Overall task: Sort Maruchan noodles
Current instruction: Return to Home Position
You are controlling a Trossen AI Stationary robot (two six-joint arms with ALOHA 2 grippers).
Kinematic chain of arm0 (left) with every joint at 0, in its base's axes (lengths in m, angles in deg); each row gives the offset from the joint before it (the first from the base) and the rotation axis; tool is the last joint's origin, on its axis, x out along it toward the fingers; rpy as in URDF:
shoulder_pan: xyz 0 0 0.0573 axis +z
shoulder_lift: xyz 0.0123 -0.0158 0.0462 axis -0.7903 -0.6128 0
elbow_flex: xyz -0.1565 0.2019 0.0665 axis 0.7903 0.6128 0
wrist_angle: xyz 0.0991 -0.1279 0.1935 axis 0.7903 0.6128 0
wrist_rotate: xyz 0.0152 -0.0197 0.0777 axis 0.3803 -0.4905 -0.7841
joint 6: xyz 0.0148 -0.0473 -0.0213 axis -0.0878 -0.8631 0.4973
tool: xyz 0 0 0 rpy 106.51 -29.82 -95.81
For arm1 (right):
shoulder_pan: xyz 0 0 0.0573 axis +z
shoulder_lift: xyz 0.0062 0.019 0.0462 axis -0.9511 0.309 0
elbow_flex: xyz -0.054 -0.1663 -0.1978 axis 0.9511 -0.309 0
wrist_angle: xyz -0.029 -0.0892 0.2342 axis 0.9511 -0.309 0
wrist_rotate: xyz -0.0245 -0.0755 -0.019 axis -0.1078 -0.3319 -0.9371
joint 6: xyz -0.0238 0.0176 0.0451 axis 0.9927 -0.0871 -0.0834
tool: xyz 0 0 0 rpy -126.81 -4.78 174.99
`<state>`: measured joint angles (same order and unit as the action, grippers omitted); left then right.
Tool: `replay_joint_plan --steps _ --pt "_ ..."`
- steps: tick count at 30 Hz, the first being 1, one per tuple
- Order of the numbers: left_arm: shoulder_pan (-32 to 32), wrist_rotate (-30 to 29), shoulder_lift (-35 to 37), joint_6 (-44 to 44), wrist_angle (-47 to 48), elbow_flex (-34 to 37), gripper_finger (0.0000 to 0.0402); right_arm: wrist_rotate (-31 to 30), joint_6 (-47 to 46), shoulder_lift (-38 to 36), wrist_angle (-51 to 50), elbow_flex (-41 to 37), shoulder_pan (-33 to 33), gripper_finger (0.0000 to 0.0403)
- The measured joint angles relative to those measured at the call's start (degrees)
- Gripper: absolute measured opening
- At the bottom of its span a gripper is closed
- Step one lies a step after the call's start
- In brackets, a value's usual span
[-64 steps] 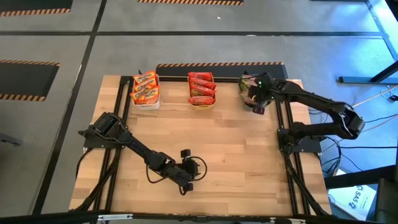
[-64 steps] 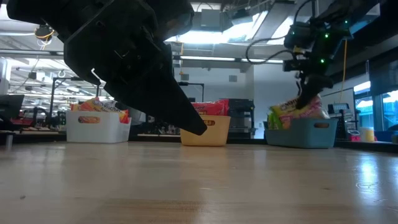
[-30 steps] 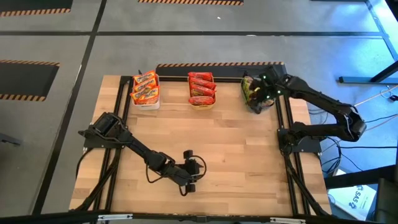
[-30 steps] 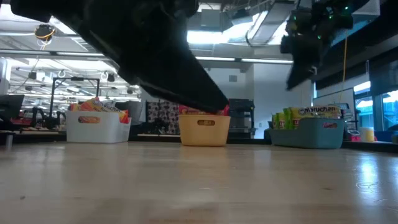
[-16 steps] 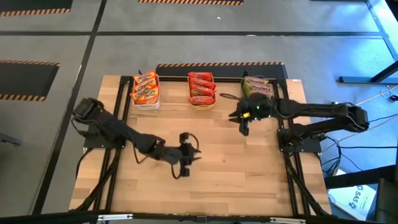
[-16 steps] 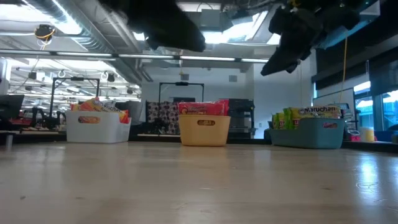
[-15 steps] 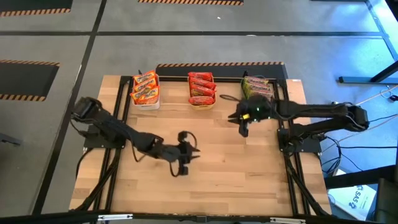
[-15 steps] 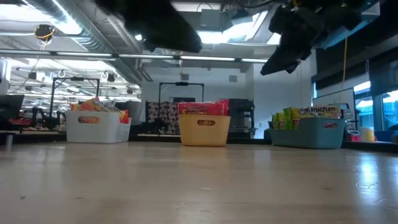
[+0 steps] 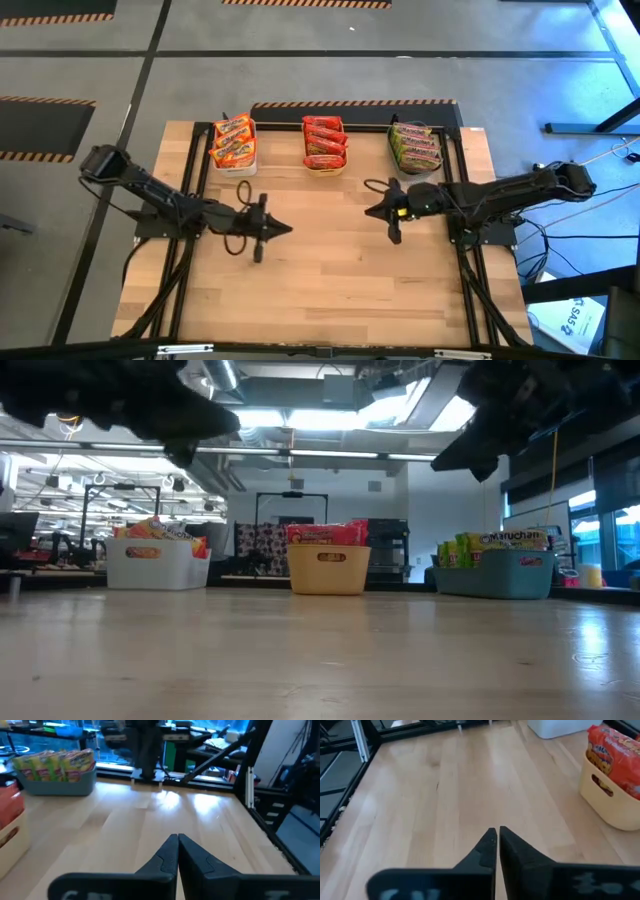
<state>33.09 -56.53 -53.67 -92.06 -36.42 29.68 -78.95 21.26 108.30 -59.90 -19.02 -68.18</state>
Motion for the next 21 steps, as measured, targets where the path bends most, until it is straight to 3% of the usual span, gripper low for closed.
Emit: replay_joint_plan --steps 6,16,21 --pt "0.0 -0.1 6.2 -0.9 -2.9 6.0 0.0002 -5.6 -1.4 -2.3 4.0 -3.1 5.6 0.0001" --pt "0.4 -0.4 15.2 -1.0 -3.3 13.6 0.0002 -6.9 -1.0 -7.7 12.6 -8.5 8.6 0.0002" --pt "0.5 -0.7 22.0 -1.0 -9.4 20.8 0.0006 -7.3 -1.4 -10.3 18.1 -14.2 8.6 0.0003"
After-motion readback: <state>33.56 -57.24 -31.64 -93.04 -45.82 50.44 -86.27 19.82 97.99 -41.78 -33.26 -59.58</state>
